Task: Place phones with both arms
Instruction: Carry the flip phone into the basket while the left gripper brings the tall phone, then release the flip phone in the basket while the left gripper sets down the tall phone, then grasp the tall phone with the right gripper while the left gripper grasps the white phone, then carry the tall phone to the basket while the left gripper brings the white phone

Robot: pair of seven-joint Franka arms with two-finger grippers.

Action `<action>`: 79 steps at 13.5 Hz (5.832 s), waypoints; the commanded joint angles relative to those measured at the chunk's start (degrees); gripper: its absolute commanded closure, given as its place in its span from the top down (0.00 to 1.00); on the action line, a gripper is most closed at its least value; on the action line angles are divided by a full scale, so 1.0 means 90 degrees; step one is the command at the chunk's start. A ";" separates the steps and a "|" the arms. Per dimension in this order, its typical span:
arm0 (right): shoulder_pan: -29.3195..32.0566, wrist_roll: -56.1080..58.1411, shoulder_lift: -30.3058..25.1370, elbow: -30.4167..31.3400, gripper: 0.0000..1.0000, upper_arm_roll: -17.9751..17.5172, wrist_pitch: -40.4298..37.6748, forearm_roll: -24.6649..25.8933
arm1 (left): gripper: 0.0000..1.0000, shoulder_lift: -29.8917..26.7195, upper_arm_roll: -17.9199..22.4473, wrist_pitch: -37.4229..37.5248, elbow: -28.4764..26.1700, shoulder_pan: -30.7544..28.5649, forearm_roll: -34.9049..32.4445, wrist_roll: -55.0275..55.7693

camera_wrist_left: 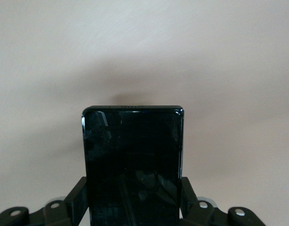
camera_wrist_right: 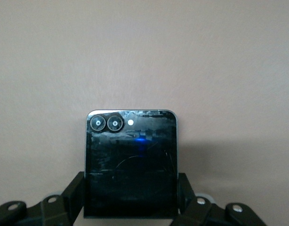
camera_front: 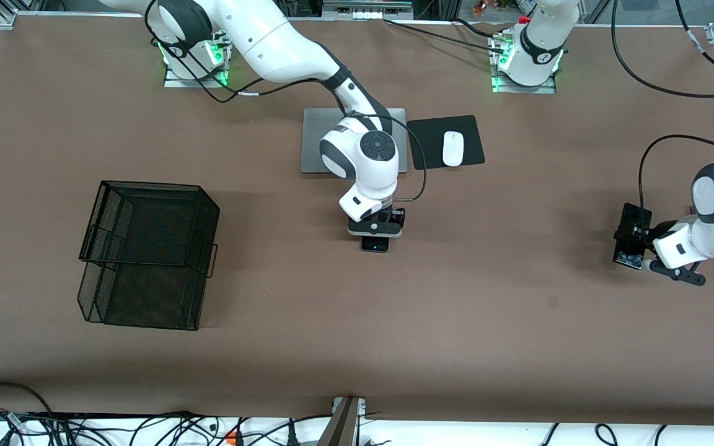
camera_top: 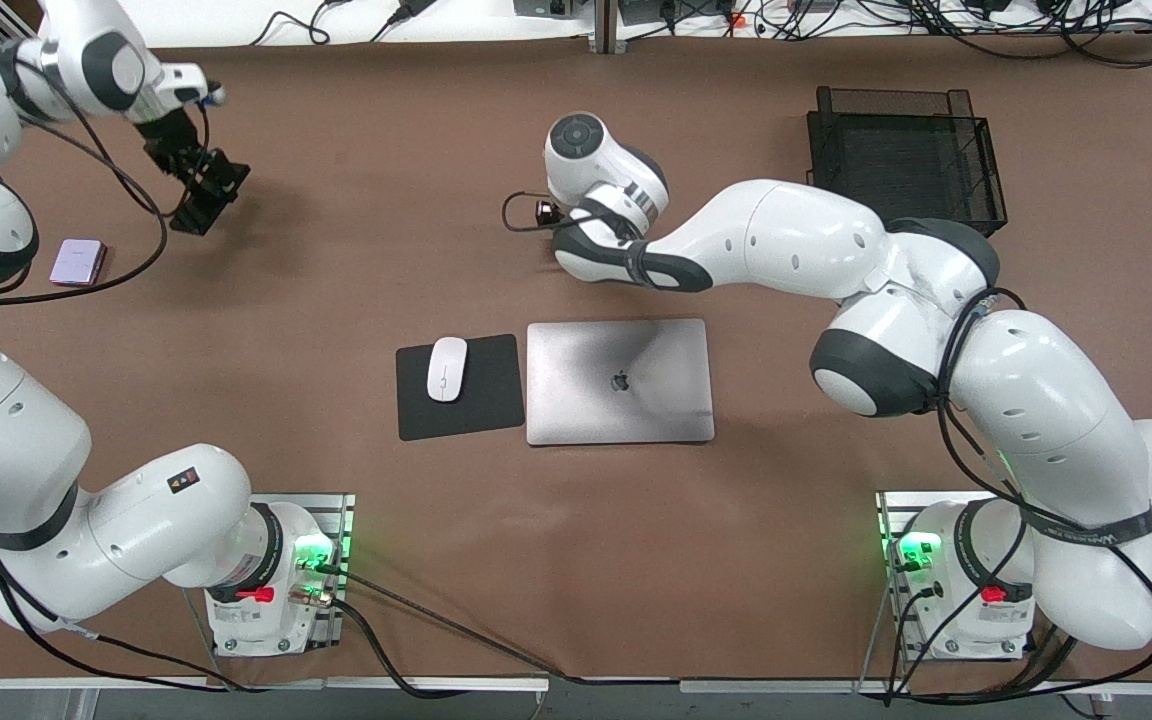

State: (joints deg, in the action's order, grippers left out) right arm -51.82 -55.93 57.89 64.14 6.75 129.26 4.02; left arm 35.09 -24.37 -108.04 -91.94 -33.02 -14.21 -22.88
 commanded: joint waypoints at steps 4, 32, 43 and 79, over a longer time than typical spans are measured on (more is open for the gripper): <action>0.0824 0.1494 -0.1878 0.0167 0.00 -0.0018 -0.2473 -0.0250 | 0.20 -0.0032 -0.0573 0.1048 0.0929 0.1234 0.0182 0.1073; 0.1872 0.6698 -0.4646 0.4050 1.00 0.2883 -0.1702 -0.1442 | 1.00 0.0496 -0.0212 0.1947 0.0636 -0.0469 -0.2129 0.2466; -0.0062 0.3335 -0.1435 0.0610 1.00 0.0793 -0.1356 -0.1413 | 1.00 0.1208 -0.0339 -0.2712 -0.0312 -0.3518 -0.0962 -0.2204; -0.0151 0.5605 -0.4370 0.4501 0.00 0.3827 -0.1502 -0.1423 | 0.55 0.1970 -0.0476 -0.1642 0.1514 0.4633 0.0719 0.7126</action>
State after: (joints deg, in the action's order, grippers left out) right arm -51.90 -10.60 24.77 95.54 37.69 112.28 -8.37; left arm 52.18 -29.35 -117.17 -79.23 4.61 -8.95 33.71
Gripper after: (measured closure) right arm 0.198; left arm 0.154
